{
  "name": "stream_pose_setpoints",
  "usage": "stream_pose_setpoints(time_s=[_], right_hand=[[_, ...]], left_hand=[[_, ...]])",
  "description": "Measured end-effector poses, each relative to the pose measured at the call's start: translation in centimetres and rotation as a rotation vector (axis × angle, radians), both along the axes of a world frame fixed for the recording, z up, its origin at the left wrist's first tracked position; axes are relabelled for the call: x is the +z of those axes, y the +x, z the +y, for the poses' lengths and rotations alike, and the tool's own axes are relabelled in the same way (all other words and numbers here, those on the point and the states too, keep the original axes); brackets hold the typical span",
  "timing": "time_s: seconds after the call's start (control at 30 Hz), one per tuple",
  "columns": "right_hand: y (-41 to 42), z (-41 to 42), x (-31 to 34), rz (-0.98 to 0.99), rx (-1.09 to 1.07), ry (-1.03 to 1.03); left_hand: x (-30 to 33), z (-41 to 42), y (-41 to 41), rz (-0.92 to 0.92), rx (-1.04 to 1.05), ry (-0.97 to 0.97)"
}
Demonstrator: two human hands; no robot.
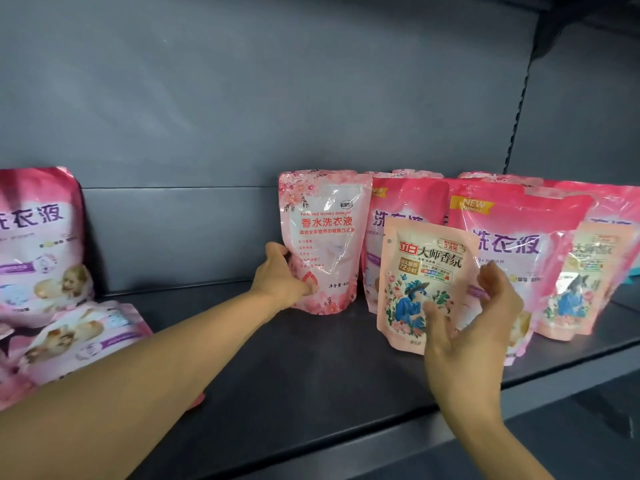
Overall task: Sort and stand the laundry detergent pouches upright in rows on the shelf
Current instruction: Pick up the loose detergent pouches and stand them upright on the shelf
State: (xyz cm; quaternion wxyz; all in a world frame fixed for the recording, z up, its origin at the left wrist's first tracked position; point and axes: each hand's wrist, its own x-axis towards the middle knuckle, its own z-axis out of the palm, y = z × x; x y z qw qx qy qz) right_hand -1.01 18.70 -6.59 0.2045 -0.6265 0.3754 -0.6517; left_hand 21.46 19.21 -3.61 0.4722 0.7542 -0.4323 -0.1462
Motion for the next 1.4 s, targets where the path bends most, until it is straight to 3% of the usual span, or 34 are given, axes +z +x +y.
stream_pose_setpoints(time_s=[0.1, 0.17, 0.37, 0.47, 0.63, 0.73, 0.87, 1.07, 1.4], right_hand=[[0.3, 1.6, 0.9, 0.148, -0.045, -0.235], [1.5, 2.9, 1.3, 0.228, 0.039, -0.33], [7.1, 5.9, 1.6, 0.438, 0.445, -0.275], [10.5, 7.3, 1.2, 0.609, 0.646, -0.112], [16.4, 8.6, 1.2, 0.765, 0.893, 0.385], [19.6, 8.5, 1.2, 0.784, 0.909, 0.588], [22.3, 8.9, 1.6, 0.866, 0.882, 0.639], [20.6, 10.1, 2.1, 1.151, 0.821, 0.454], [18.7, 7.3, 4.1, 1.104, 0.623, 0.308]], left_hand=[[0.5, 2.0, 0.6, -0.01, 0.003, 0.083], [0.9, 3.9, 1.1, -0.086, 0.006, 0.134], [2.4, 11.6, 4.2, -0.322, 0.035, 0.241], [3.3, 16.3, 6.4, -0.427, 0.081, 0.284], [3.6, 23.6, 11.8, -0.436, 0.185, 0.38], [3.3, 26.5, 14.7, -0.424, 0.242, 0.436], [2.9, 28.4, 16.9, -0.386, 0.177, 0.45], [2.1, 29.6, 16.9, -0.34, -0.05, 0.416], [1.2, 29.9, 16.7, -0.348, -0.224, 0.407]])
